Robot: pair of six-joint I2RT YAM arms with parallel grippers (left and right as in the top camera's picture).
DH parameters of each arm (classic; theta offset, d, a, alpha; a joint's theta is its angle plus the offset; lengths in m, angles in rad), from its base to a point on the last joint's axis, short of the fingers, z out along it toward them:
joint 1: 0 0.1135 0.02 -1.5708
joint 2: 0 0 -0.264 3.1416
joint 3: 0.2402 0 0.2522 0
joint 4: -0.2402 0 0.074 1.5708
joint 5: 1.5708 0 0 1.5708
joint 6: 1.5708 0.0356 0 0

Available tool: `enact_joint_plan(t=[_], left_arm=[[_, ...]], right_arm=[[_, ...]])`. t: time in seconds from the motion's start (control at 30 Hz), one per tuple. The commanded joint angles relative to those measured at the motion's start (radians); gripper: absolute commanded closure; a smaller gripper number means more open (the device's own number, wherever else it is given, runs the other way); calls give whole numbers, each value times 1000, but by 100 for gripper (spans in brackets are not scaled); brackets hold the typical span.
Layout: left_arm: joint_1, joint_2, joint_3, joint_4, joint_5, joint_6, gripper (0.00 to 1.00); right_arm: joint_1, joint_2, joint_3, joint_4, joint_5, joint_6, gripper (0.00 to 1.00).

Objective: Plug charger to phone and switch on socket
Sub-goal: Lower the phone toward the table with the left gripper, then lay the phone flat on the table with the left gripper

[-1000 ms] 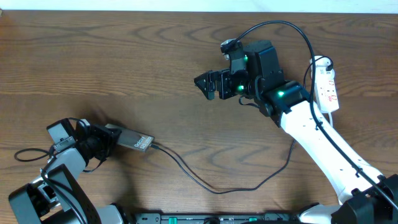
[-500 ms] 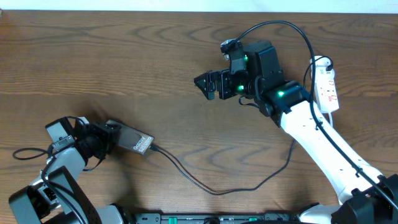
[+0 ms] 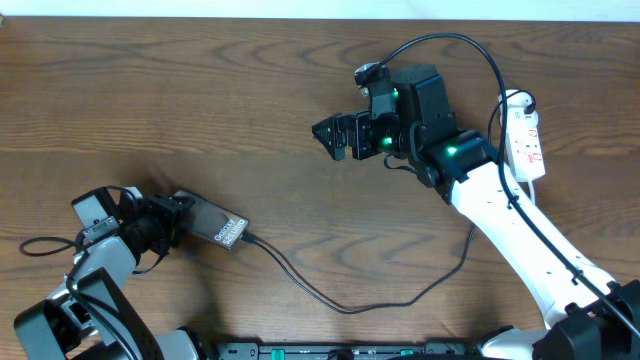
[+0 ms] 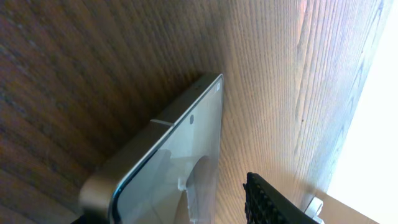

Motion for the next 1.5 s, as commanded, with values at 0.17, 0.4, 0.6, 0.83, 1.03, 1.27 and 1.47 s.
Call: enact_joint_plan(t=[0.17,0.4,0.6,0.83,1.03,1.27,1.47], left_arm=[[3,17,-18,-36,-84,11,51],[3,17,-18,-60,-85,11,50],[3,17,-18,-85,-85,11,50],[3,17,-18,-126,-126,11,50],[3,17,-18,-187,-223,11,50],[3,17,-18,-211,-242,11,50],[3,17,-18,-228,-242,11,50]], right_arm=[[18,-9,16,-4,-6,6,1],[18,-9,16,-5,-6,6,1],[18,-9,16,-5,-6,6,1],[18,-9,16,-6,-6,6,1],[18,-9,16,-9,-6,-5,1],[18,-9,16,-9,-6,-5,1],[18,-9,16,-10,-6,-5,1]])
